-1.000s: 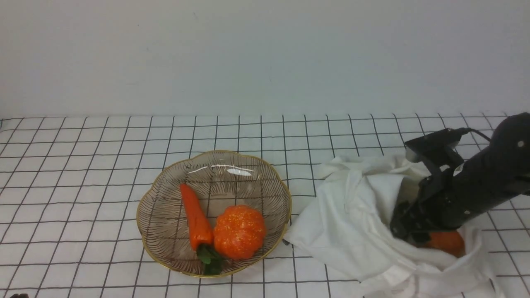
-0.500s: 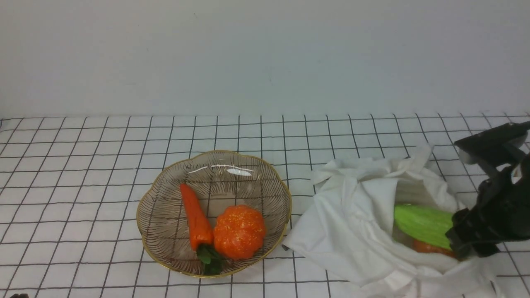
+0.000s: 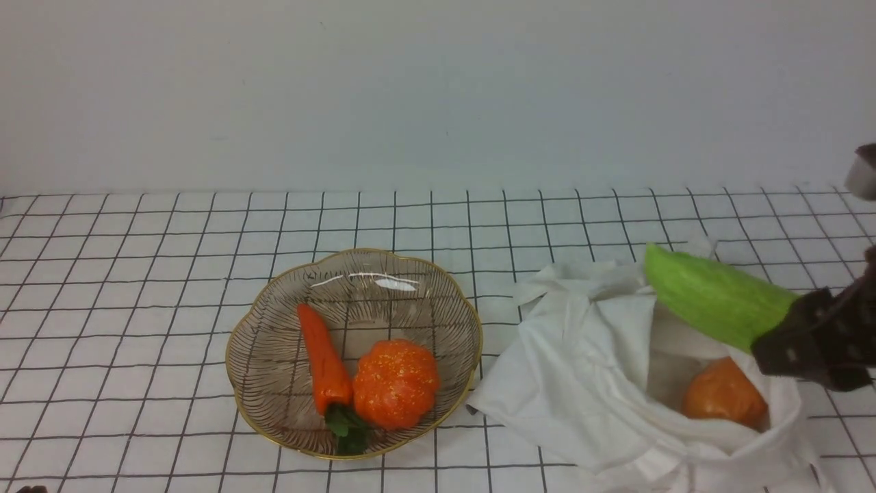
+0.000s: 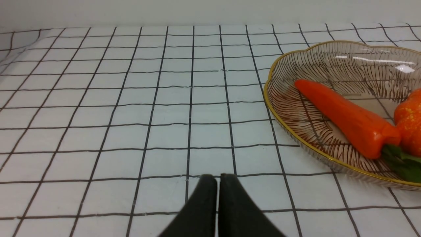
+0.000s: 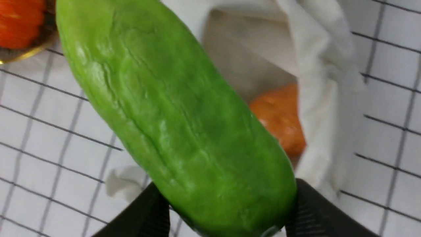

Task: Take vegetables from bag on white checkered tablecloth place on plate.
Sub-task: 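Take the green vegetable out of the bag and place it on the plate with the right gripper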

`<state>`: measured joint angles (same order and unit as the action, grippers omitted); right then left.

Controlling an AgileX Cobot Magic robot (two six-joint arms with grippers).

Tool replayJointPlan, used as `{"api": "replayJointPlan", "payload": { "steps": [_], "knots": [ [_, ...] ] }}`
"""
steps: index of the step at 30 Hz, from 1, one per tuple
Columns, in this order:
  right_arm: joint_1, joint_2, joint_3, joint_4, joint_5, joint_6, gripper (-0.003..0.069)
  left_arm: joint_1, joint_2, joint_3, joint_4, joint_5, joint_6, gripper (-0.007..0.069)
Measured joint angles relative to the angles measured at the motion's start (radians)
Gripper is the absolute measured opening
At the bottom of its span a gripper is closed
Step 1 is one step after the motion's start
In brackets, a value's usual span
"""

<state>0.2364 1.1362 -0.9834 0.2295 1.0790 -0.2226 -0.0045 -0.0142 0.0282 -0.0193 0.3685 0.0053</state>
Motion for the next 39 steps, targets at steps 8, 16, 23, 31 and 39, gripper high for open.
{"api": "replayJointPlan", "payload": {
  "steps": [8,16,23,31,39],
  "knots": [
    [0.29,0.214,-0.138,0.155,-0.184,-0.101,0.0411,0.0,0.0,0.0,0.0,0.0,0.0,-0.0008],
    [0.394,0.643,-0.445,0.051,-0.244,-0.055,0.0411,0.0,0.0,0.0,0.0,0.0,0.0,-0.0008],
    [0.396,0.947,-0.716,-0.012,-0.156,-0.029,0.0411,0.0,0.0,0.0,0.0,0.0,0.0,-0.0008],
    [0.398,1.051,-0.87,-0.127,-0.07,0.188,0.0506,0.0,0.0,0.0,0.0,0.0,0.0,-0.0008],
    [0.398,1.043,-0.949,-0.147,0.104,0.223,0.0649,0.0,0.0,0.0,0.0,0.0,0.0,-0.0008]
  ]
}}
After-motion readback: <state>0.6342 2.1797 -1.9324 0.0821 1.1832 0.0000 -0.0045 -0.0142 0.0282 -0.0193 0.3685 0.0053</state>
